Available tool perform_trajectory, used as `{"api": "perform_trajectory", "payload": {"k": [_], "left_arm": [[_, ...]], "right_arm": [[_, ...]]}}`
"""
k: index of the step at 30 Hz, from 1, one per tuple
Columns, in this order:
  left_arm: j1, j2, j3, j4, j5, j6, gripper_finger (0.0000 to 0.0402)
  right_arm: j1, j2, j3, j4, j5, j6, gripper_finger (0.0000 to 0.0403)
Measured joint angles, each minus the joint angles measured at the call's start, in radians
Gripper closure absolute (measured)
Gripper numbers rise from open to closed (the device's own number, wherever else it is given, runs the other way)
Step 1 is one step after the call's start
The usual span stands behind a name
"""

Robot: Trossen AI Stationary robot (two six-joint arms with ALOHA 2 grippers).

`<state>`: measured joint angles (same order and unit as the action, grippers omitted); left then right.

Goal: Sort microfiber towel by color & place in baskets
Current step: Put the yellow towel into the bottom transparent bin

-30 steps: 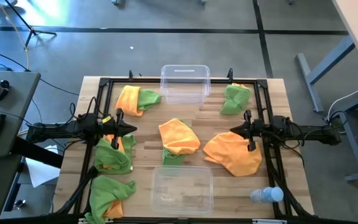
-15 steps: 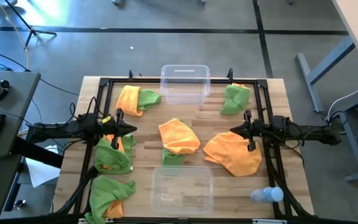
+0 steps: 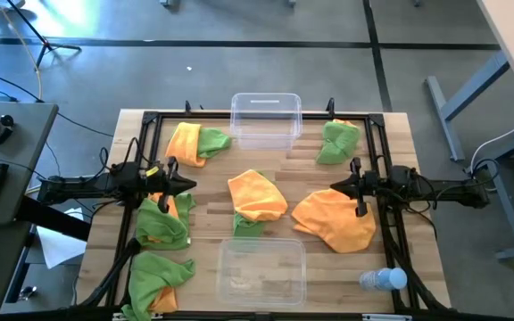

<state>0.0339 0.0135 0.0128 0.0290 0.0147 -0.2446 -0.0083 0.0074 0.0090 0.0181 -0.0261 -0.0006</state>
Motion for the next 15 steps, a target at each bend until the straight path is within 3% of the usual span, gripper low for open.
{"api": "perform_trajectory", "payload": {"k": [9, 15], "left_arm": [[-0.001, 0.000, 0.005, 0.045, 0.007, -0.069, 0.0402], [-0.002, 0.075, 0.120, 0.014, -0.053, -0.072, 0.0401]], "right_arm": [[0.000, 0.000, 0.000, 0.000, 0.000, 0.000, 0.0402], [0.000, 0.000, 0.000, 0.000, 0.000, 0.000, 0.0402]]}}
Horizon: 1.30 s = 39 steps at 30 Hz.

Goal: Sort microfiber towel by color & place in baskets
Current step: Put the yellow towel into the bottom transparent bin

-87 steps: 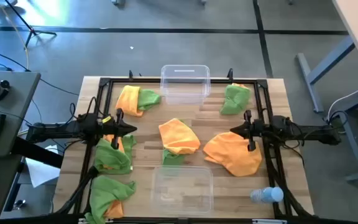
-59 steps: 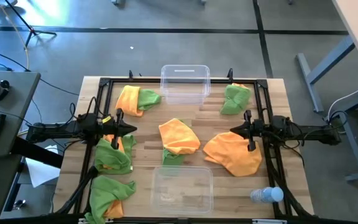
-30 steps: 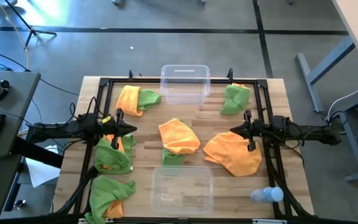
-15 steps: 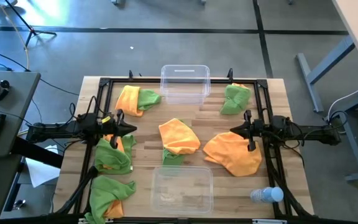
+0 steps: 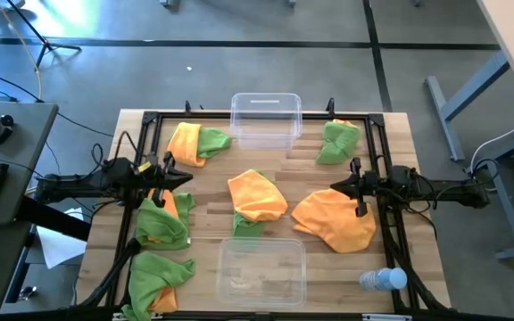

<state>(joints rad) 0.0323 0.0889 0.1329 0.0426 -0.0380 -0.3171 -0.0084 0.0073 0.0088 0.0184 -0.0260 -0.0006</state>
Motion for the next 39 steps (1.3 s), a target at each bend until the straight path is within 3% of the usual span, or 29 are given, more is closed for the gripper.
{"api": "perform_trajectory", "payload": {"k": [5, 12, 17, 22, 24, 27, 33, 39], "left_arm": [[0.000, 0.192, 0.206, -0.161, -0.045, -0.001, 0.0402], [-0.003, 0.628, 0.571, -0.327, -0.069, 0.093, 0.0401], [-0.002, 0.939, 0.850, -0.543, -0.100, 0.102, 0.0401], [-0.002, 1.186, 1.089, -0.697, -0.100, 0.169, 0.0401], [-0.002, 1.267, 1.165, -0.703, -0.100, 0.130, 0.0401], [-0.002, 1.362, 1.254, -0.702, -0.100, 0.099, 0.0402], [0.001, 1.504, 1.342, -0.701, -0.135, 0.237, 0.0399], [0.001, 1.621, 1.398, -0.842, -0.168, 0.329, 0.0354]], "right_arm": [[0.000, 0.000, 0.000, 0.000, 0.000, 0.000, 0.0402], [0.000, 0.000, 0.000, 0.000, 0.000, 0.000, 0.0402], [0.000, 0.000, 0.000, 0.000, 0.000, 0.000, 0.0402], [0.000, 0.000, 0.000, 0.000, 0.000, 0.000, 0.0402], [0.000, 0.000, 0.000, 0.000, 0.000, 0.000, 0.0402], [0.000, 0.000, 0.000, 0.000, 0.000, 0.000, 0.0402], [0.000, 0.000, 0.000, 0.000, 0.000, 0.000, 0.0402], [0.000, 0.000, 0.000, 0.000, 0.000, 0.000, 0.0402]]}}
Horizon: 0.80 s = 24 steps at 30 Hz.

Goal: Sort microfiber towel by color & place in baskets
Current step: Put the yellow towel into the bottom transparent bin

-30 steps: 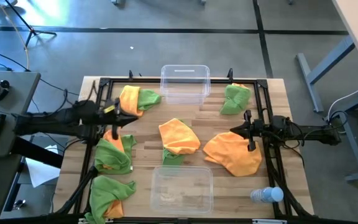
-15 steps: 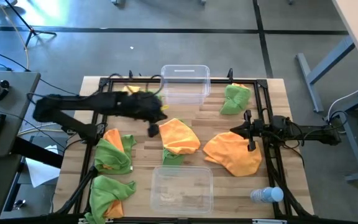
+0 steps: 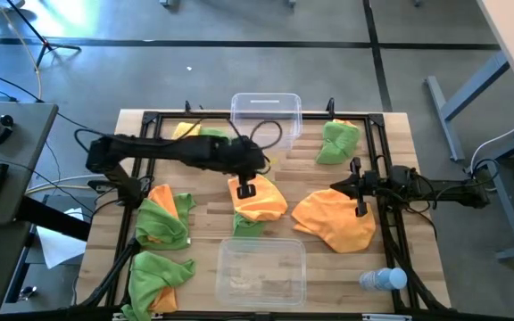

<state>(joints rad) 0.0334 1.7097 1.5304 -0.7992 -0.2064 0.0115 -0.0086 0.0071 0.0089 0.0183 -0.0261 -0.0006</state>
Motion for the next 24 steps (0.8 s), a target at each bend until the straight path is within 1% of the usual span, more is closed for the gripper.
{"api": "perform_trajectory", "payload": {"k": [5, 9, 13, 17, 21, 24], "left_arm": [[-0.009, 0.086, 0.011, -0.120, 0.038, 0.084, 0.0293], [-0.017, 0.157, 0.011, -0.184, 0.046, 0.103, 0.0265], [-0.017, 0.208, -0.010, -0.178, 0.117, 0.129, 0.0261], [-0.017, 0.250, -0.033, -0.164, 0.124, 0.129, 0.0265], [-0.014, 0.266, -0.065, -0.114, 0.125, 0.131, 0.0267], [-0.014, 0.268, -0.094, -0.081, 0.124, 0.131, 0.0282]], "right_arm": [[0.000, 0.000, 0.000, 0.000, 0.000, 0.000, 0.0402], [0.000, 0.000, 0.000, 0.000, 0.000, 0.000, 0.0402], [0.000, 0.000, 0.000, 0.000, 0.000, 0.000, 0.0402], [0.000, 0.000, 0.000, 0.000, 0.000, 0.000, 0.0402], [0.000, 0.000, 0.000, 0.000, 0.000, 0.000, 0.0402], [0.000, 0.000, 0.000, 0.000, 0.000, 0.000, 0.0402]]}}
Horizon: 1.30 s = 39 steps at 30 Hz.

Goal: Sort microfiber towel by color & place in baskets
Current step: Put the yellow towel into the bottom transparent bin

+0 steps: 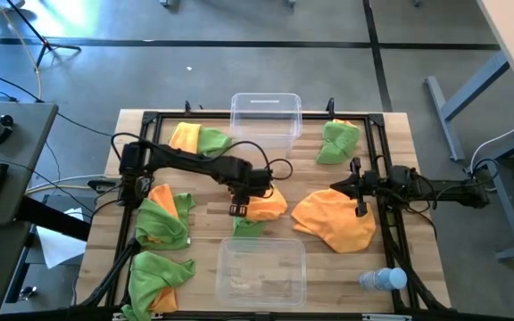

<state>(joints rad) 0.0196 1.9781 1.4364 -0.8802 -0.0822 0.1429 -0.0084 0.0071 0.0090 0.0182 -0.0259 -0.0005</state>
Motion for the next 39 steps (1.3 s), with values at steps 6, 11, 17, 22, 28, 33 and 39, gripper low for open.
{"api": "perform_trajectory", "payload": {"k": [6, 11, 17, 22, 28, 33, 39], "left_arm": [[0.000, -0.006, -0.003, 0.010, -0.008, -0.005, 0.0388], [-0.002, -0.048, 0.023, -0.047, -0.012, -0.050, 0.0398], [-0.023, -0.188, 0.052, -0.065, -0.064, -0.117, 0.0401], [-0.036, -0.333, 0.056, -0.067, -0.110, -0.190, 0.0401], [-0.066, -0.480, 0.056, -0.063, -0.137, -0.278, 0.0401], [-0.103, -0.569, 0.056, -0.060, -0.193, -0.322, 0.0401], [-0.134, -0.623, 0.056, -0.059, -0.221, -0.399, 0.0401]], "right_arm": [[0.000, 0.000, 0.000, 0.000, 0.000, 0.000, 0.0402], [0.000, 0.000, 0.000, 0.000, 0.000, 0.000, 0.0402], [0.000, 0.000, 0.000, 0.000, 0.000, 0.000, 0.0402], [0.000, 0.000, 0.000, 0.000, 0.000, 0.000, 0.0402], [0.000, 0.000, 0.000, 0.000, 0.000, 0.000, 0.0402], [0.000, -0.001, 0.000, 0.000, 0.000, 0.000, 0.0402], [0.000, -0.001, 0.000, 0.000, 0.000, 0.000, 0.0402]]}}
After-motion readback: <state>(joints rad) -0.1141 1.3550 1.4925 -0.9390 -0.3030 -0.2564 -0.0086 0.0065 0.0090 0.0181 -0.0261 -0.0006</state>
